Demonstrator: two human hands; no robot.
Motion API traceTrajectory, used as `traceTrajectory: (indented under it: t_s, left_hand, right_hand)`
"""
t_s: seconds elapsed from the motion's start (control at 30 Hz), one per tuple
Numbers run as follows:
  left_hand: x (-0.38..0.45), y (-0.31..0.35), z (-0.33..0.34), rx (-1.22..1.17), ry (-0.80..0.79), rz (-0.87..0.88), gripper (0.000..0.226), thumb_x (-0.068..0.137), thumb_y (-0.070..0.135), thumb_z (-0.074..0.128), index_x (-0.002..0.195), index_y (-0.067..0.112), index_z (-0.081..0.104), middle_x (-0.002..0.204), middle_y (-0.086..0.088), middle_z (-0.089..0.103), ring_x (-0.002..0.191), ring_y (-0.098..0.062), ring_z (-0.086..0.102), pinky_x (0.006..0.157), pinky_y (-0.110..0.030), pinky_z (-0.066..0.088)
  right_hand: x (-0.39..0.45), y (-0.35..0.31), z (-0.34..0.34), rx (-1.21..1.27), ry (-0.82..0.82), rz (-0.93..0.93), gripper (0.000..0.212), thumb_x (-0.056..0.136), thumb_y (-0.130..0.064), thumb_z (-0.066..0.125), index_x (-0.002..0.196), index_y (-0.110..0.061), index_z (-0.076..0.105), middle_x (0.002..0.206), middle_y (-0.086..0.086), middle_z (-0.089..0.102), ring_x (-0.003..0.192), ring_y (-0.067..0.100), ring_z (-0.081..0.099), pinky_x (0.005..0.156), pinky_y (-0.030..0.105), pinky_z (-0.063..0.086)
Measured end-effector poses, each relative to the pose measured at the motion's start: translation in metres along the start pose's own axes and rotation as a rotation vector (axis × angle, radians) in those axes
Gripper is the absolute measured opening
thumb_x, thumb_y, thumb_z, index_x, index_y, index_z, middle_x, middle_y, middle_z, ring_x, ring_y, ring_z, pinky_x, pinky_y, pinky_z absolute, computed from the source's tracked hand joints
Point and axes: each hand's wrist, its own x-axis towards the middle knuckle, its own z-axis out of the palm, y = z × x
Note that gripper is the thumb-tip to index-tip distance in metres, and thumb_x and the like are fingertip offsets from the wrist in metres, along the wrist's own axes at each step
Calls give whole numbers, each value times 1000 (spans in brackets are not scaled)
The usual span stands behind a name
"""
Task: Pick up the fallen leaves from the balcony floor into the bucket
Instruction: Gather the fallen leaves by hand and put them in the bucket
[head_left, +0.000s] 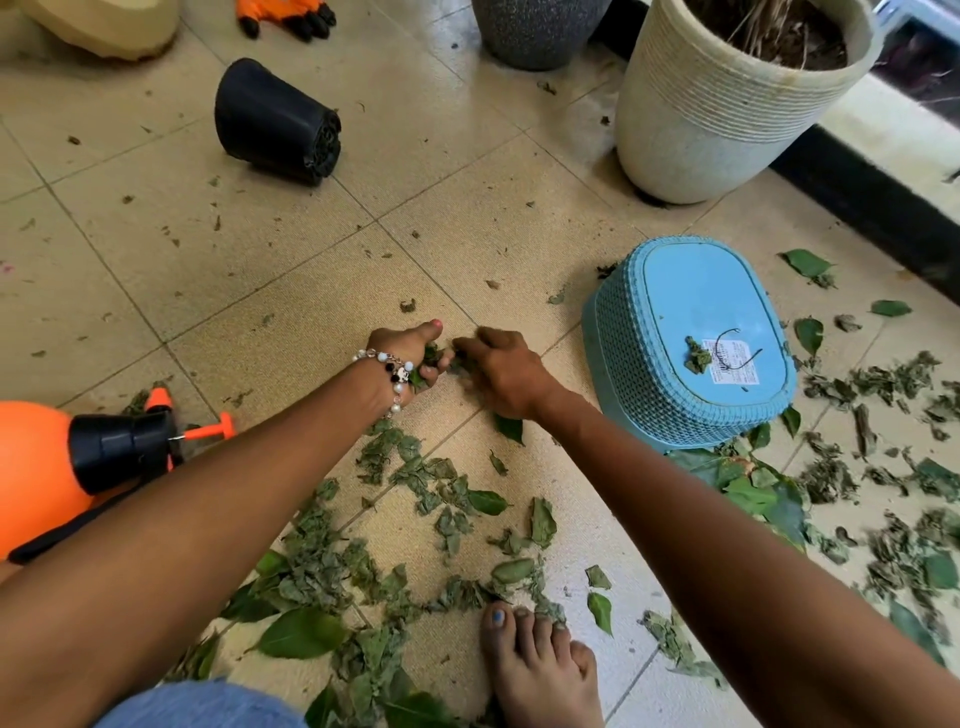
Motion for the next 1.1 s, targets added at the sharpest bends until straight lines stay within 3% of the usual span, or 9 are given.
traceTrajectory:
  t_s: [0.1,0.3,0.43,0.53,0.63,0.73,0.87,0.97,1.1]
  left_hand:
    - [0,-1,-2,4,2,19,25,91,19,67,77,2,54,62,-15,61,39,-15,52,33,-16,33]
    - [2,-1,-5,41,17,36,34,93,20,64,66,4,51,62,-13,59,34,-13,51,33,-14,34]
    - [-1,-3,1,53,13,44,37,94,22,63,64,4,51,52,-9,60,34,-12,50,33,-14,34]
    - [-6,-8,8,88,1,50,33,95,23,62,70,3,54,51,-8,61,35,-11,50,33,-15,34]
    - [-11,-13,14,147,-24,33,28,96,23,60,82,-2,61,67,-13,63,39,-12,52,36,-15,36]
    - [-14,-15,13,200,-57,9,31,97,25,58,87,-4,64,73,-14,64,43,-13,51,36,-15,36]
    - [-18,-11,12,265,-18,-12,37,96,34,58,89,-2,66,72,-13,64,47,-14,48,35,-16,34]
    - [-24,-5,15,185,-59,-76,47,93,54,52,87,8,62,67,-8,63,43,-14,48,35,-17,33]
    - [-37,4,28,24,-165,-159,67,88,74,37,66,14,57,57,0,54,51,-15,51,51,-22,39]
  right_hand:
    - [-11,3,8,-187,-175,-40,62,99,-40,45,153,-26,19,160,14,6,144,40,7,111,63,23]
    - [-34,16,-7,-327,-337,-228,76,94,-38,57,154,-22,13,162,12,-2,147,37,2,116,52,21]
    - [-45,12,-13,-363,-214,-265,55,95,-14,52,148,-22,37,158,12,20,142,33,22,110,42,35]
    - [-50,12,-4,-334,-91,-265,33,99,-18,43,127,-14,60,131,10,50,123,27,42,92,39,48]
    - [-52,15,8,-293,-38,-250,28,99,-24,46,109,-9,67,110,7,57,111,23,50,85,38,51]
    - [-49,19,10,-145,10,-179,21,95,-22,57,103,-10,71,102,7,65,99,21,61,81,35,53]
    - [-48,7,-13,472,334,144,15,86,-9,70,100,-8,75,94,2,74,75,8,67,70,17,54]
    - [-36,-15,-29,893,444,296,15,80,-7,76,96,-9,75,81,3,75,62,12,69,63,27,58]
    - [-24,-49,-29,855,524,301,14,84,-3,70,96,-9,75,82,2,74,73,14,70,72,28,59]
